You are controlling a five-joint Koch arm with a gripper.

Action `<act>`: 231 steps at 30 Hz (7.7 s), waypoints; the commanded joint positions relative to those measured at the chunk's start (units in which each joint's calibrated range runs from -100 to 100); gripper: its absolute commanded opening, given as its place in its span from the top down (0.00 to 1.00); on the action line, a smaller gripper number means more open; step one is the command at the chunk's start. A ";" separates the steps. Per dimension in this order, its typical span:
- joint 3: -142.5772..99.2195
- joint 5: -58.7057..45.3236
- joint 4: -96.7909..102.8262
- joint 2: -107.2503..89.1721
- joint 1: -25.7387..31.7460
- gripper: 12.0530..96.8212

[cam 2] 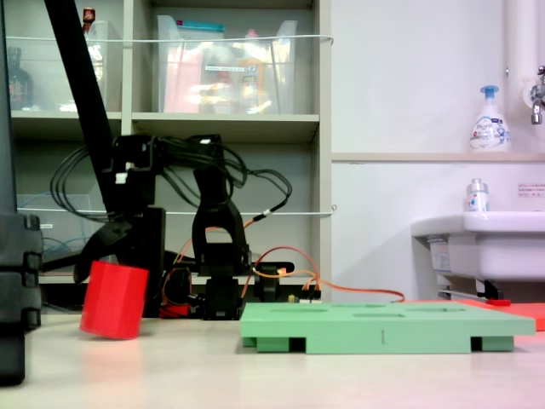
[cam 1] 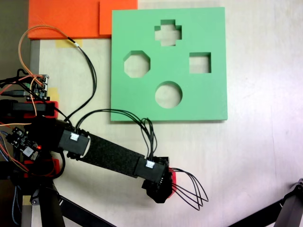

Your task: Put the octagonal pillar block into the corresponding hole

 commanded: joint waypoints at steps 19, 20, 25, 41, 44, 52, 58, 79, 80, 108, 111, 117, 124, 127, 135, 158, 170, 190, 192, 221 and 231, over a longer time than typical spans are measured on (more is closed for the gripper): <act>1.50 16.21 -8.32 -37.72 11.77 0.63; 1.50 17.68 -8.32 -38.56 13.48 0.63; 1.50 26.08 -8.32 -39.25 24.42 0.63; 1.40 39.51 4.20 -26.82 37.66 0.63; 1.40 39.51 5.26 -24.73 37.75 0.63; 1.40 39.80 11.03 -19.70 38.88 0.63; 1.40 39.80 12.09 -17.89 38.93 0.63; 1.10 40.34 12.19 -13.98 39.95 0.63; 1.20 40.44 12.19 -13.98 40.00 0.63; -0.99 41.17 12.19 -13.28 38.93 0.62; -1.69 40.63 12.19 -13.28 38.39 0.60; -3.39 39.17 12.19 -13.28 37.22 0.55; -11.96 38.49 17.49 -13.28 35.85 0.48; -14.45 38.53 18.83 -13.28 35.70 0.34; -15.75 37.66 21.34 -13.42 35.85 0.01; -20.04 -8.84 22.69 -80.46 27.40 0.17; -62.31 -29.21 67.75 -99.59 14.11 0.54; -120.24 -41.56 110.99 -99.59 10.06 0.54; -120.24 -41.56 104.73 -99.59 9.96 0.54; -120.24 -41.22 93.65 -99.59 10.01 0.57; -120.24 -41.22 93.65 -99.59 10.01 0.57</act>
